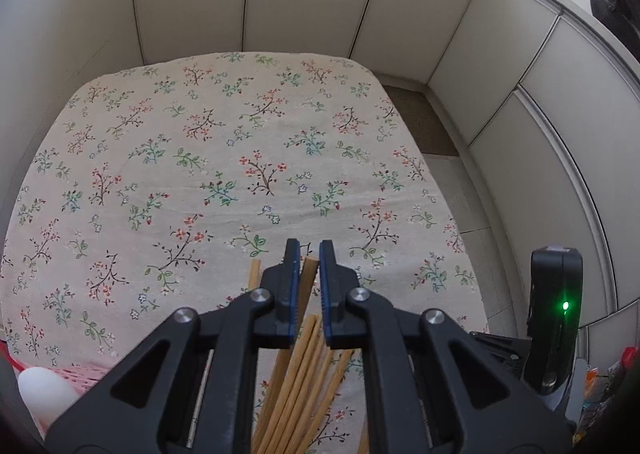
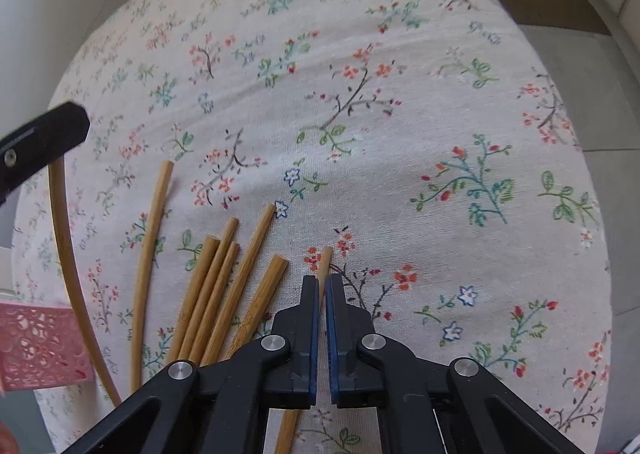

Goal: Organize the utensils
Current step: 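Lift the chopsticks with the left gripper while the right gripper grasps one chopstick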

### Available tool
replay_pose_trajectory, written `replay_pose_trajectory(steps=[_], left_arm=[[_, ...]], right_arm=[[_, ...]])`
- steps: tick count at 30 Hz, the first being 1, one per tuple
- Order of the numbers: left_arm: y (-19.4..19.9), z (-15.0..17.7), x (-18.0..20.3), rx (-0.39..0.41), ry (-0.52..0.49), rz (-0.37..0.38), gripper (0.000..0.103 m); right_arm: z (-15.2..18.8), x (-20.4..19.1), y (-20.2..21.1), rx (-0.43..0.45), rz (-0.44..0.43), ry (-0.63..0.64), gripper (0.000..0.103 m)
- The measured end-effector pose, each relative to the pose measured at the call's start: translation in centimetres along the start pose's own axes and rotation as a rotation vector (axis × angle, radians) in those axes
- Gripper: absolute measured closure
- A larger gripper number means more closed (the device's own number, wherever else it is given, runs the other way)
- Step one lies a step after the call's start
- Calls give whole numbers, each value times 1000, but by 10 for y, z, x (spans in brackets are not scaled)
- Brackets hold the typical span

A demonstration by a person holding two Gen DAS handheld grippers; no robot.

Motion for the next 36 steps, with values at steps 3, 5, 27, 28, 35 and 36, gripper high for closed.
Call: replay_pose_trajectory(steps=[3, 5, 27, 28, 35, 36], left_arm=[[23, 8, 6, 46, -15, 59, 92], [38, 14, 8, 74, -17, 99, 92], [109, 42, -19, 218, -67, 162, 92], [108, 42, -20, 214, -65, 161, 92], [117, 45, -21, 224, -87, 112, 93], [119, 46, -23, 228, -87, 111, 93]], right_arm=[[5, 0, 21, 53, -5, 5, 100], [8, -2, 34, 86, -10, 10, 100], [6, -6, -19, -41, 87, 4, 72], [3, -10, -18, -17, 119, 37, 76], [11, -16, -16, -18, 135, 92, 99], [13, -15, -12, -8, 130, 87, 99]])
Point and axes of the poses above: each gripper's, at about its wrist camera, not at the fingertips, and y roughly against the way its jaws point, x to its right, z to its underside, the point moved 5 cm from there along -y, roughly the way its jaws point, and after that the axes turned 11 degrees about y, right-handed, at the moved point
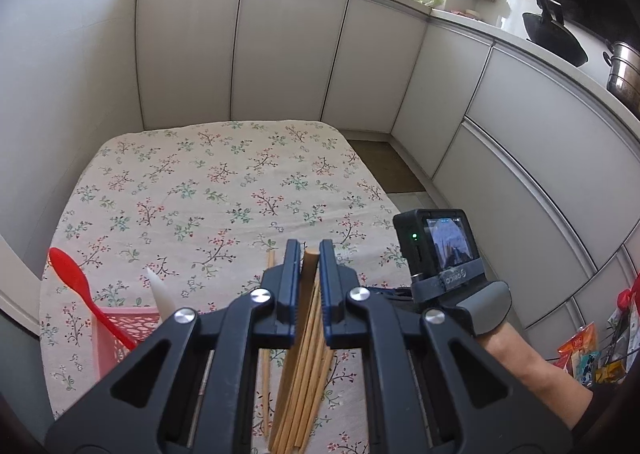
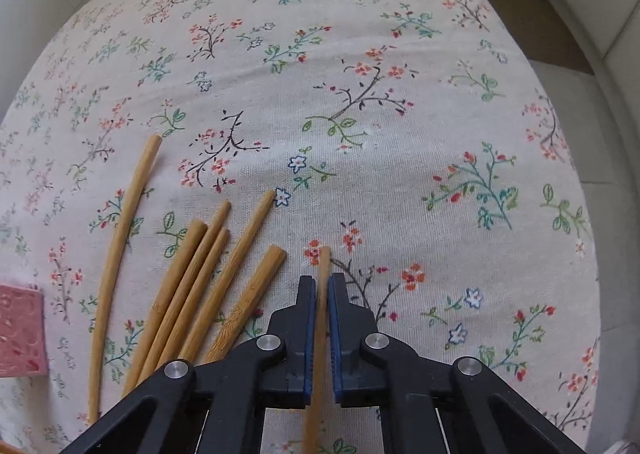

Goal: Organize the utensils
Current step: 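Lift the chopsticks with the left gripper while the right gripper grasps one chopstick, then lower the chopsticks into the pink basket with both grippers and release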

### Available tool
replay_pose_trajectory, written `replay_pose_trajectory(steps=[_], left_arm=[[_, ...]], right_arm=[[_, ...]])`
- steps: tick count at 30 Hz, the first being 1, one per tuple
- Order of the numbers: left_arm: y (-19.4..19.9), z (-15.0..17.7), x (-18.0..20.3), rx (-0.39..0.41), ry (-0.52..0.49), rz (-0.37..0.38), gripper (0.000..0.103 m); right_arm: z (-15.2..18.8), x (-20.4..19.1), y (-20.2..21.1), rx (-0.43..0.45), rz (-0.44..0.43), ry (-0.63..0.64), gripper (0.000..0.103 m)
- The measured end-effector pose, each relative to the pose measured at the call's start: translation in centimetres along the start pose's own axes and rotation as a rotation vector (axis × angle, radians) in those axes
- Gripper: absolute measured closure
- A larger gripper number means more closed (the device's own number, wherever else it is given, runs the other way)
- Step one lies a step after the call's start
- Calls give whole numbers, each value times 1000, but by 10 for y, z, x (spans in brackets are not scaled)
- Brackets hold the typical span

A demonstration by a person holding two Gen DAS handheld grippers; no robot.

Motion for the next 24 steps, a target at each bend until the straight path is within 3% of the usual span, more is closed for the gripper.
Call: replay_pose_trajectory(steps=[11, 24], left_arm=[[37, 7, -6, 73, -26, -21, 93], [97, 13, -18, 190, 17, 47, 95]], right_arm=[[32, -8, 112, 267, -46, 4, 98], [46, -21, 200, 547, -74, 35, 98]])
Point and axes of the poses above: each gripper's, at about its wrist camera, not at the fingertips, and y roughly against the way its jaws point, x to its right, z to its underside, the point moved 5 cm from there along -y, roughly the way its jaws point, and after that the axes turned 11 degrees about y, right-handed, at the moved point
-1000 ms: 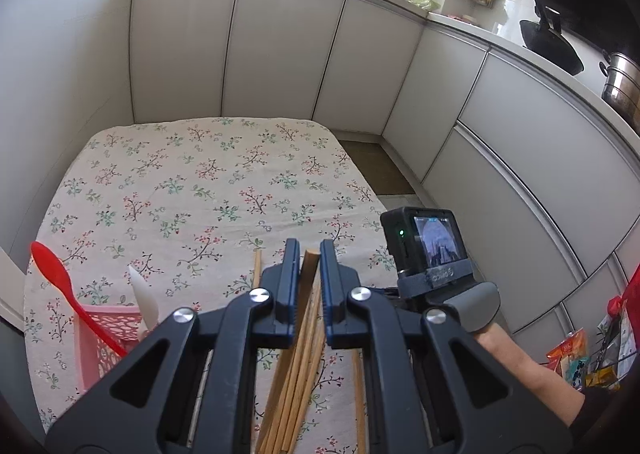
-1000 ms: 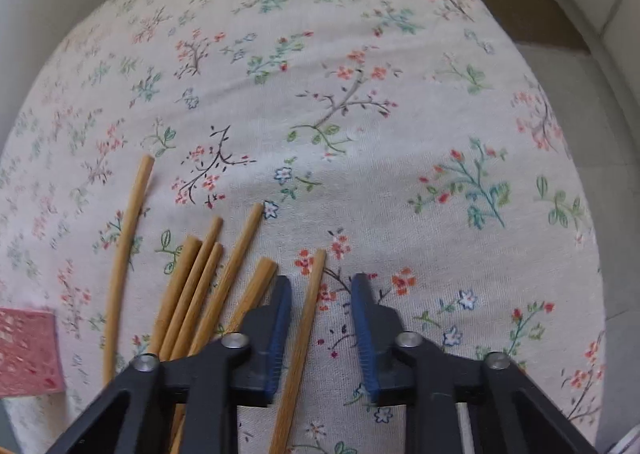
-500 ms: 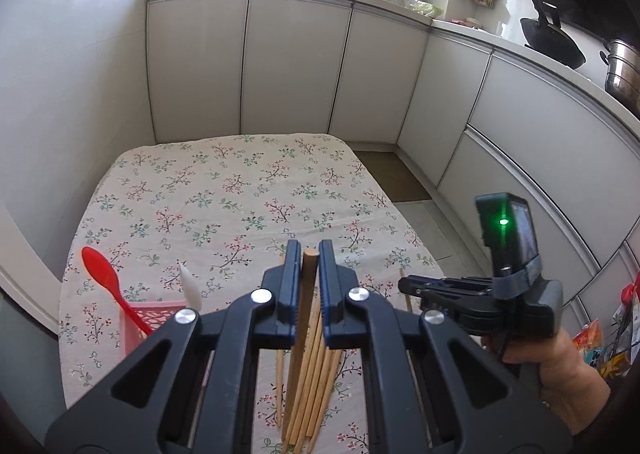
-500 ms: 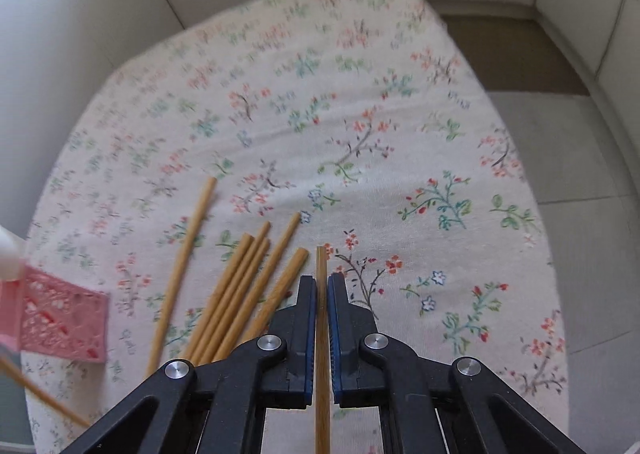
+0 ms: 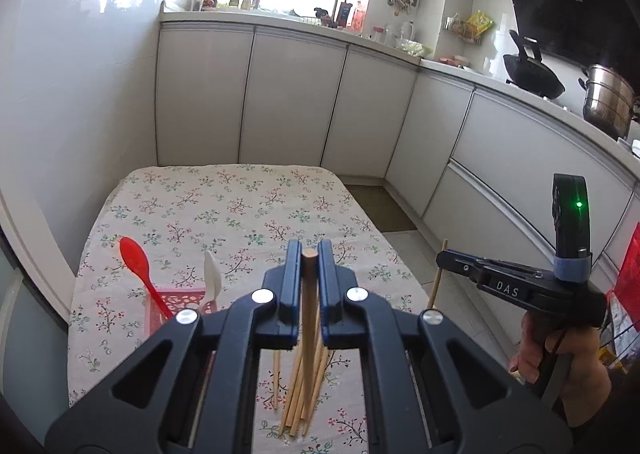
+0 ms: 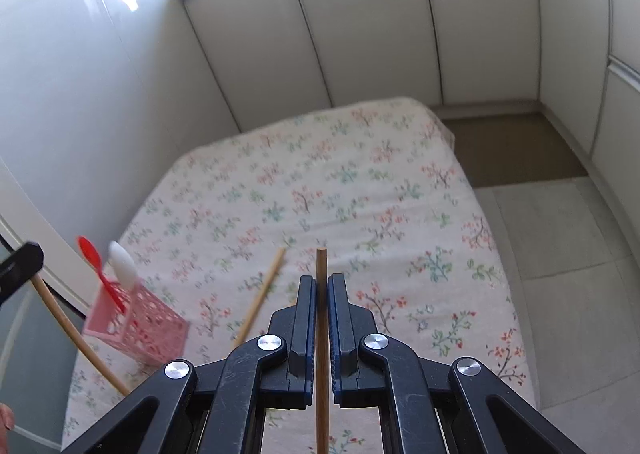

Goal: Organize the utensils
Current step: 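Lower the chopsticks into the pink basket with both grippers and release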

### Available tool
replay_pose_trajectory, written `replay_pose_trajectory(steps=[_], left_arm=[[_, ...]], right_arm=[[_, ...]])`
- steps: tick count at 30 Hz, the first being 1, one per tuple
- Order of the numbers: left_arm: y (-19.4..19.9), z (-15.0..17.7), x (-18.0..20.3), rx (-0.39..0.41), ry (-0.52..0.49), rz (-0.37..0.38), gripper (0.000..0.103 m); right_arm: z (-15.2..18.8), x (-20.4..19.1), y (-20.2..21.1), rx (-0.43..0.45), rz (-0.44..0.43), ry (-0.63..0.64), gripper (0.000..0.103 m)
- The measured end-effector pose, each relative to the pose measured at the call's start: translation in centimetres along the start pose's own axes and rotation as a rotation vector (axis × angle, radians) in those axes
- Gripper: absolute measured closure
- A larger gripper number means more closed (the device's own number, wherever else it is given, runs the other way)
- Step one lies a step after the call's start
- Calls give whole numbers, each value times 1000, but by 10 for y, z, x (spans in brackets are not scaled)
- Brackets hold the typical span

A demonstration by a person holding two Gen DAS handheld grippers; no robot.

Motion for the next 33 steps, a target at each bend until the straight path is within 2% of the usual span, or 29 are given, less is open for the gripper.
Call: replay_pose_trajectory(steps=[7, 10, 14, 19, 22, 33], left_arm=[[42, -28, 4, 123, -4, 36, 95], [64, -43, 2, 206, -10, 25, 95], [86, -65, -7, 344, -33, -54, 95], [81, -75, -32, 417, -29, -155, 95], [70, -75, -44, 423, -35, -192, 95], [26, -59, -72, 343, -43, -268, 94]], right_arm=[[-31, -24, 36, 143, -36, 19, 98], [-42, -36, 45, 181, -65, 26, 98], [-53, -53, 50, 212, -106, 30, 98], [-64, -72, 50, 230, -147, 35, 98], [-70, -80, 54, 253, -169, 32, 98], [-83, -110, 53, 319, -266, 7, 98]])
Point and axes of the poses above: each gripper's, at about its wrist camera, not at the fingertips, and y roughly against the way its jaws point, x to its right, z to its underside, the point moved 5 cm from there along -y, roughly the way its jaws point, and after that the axes turned 11 degrees about y, right-handed, at the moved point
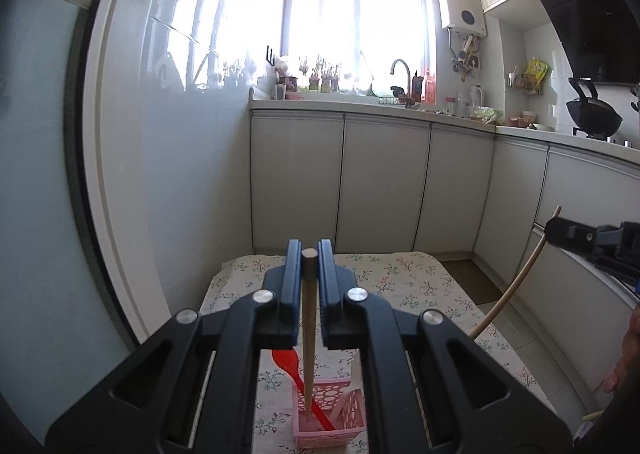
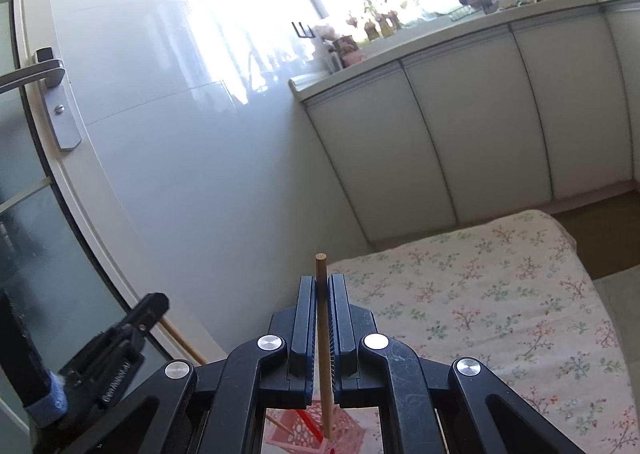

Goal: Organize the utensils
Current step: 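Lower the chopsticks into the pink basket with both grippers and release, then grasp the remaining wooden chopsticks with the left gripper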

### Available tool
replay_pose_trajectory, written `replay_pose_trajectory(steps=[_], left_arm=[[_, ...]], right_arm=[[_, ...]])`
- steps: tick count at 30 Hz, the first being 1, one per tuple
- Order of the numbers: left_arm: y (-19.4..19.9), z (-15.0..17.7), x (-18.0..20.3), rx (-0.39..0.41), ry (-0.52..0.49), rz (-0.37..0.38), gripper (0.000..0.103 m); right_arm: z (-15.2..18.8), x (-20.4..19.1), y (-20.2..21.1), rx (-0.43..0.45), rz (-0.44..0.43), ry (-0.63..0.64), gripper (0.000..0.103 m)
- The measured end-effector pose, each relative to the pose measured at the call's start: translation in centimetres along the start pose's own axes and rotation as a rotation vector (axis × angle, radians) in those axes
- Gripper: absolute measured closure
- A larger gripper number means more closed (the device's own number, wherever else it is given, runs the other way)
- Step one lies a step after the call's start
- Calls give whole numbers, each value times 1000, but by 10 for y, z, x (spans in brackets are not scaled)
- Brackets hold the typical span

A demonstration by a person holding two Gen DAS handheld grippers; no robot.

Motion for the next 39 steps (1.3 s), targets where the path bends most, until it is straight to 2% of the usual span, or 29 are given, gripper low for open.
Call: replay_pose_trajectory(steps=[8, 15, 18, 19, 20, 22, 24, 26, 27, 29, 31, 35, 39], left_arm=[[-17, 20, -9, -75, 4, -19, 94], [-23, 27, -12, -118, 12, -25, 94], [-22, 28, -10, -116, 16, -22, 93], [-21, 27, -10, -112, 17, -25, 81], [-22, 27, -9, -115, 19, -31, 49], [-18, 24, -10, -106, 52, -23, 21], [-15, 20, -11, -97, 98, -4, 20], [-14, 18, -9, -124, 127, 21, 17], [-13, 18, -7, -136, 135, 28, 16], [-10, 19, -4, -158, 140, 28, 12], [-7, 21, 0, -176, 140, 29, 9], [-6, 30, 9, -239, 147, 47, 3], [-9, 47, 23, -331, 108, 75, 1]], right_arm=[[25, -11, -45, -56, -18, 38, 98], [43, -7, -64, -117, -5, 43, 98], [46, -1, -67, -133, -18, 13, 92], [46, 0, -68, -140, -19, 3, 88], [46, 2, -67, -140, -19, -7, 72], [43, 7, -60, -118, -23, -35, 48], [37, 10, -53, -101, -26, -50, 42], [32, 14, -45, -84, -18, -54, 35], [29, 16, -41, -77, -13, -59, 32], [27, 23, -32, -68, -2, -74, 20], [26, 30, -25, -75, 24, -78, 14], [30, 50, -14, -106, 86, -81, 4], [43, 82, -3, -161, 162, -110, 1]])
Point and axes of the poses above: each gripper's, at about its wrist camera, not at the fingertips, and y roughly against the way its jaws point, x to its right, z to its underside, the point moved 5 cm from there along -y, roughly the way its jaws point, and after that the axes turned 11 degrees about y, right-handed, at the moved point
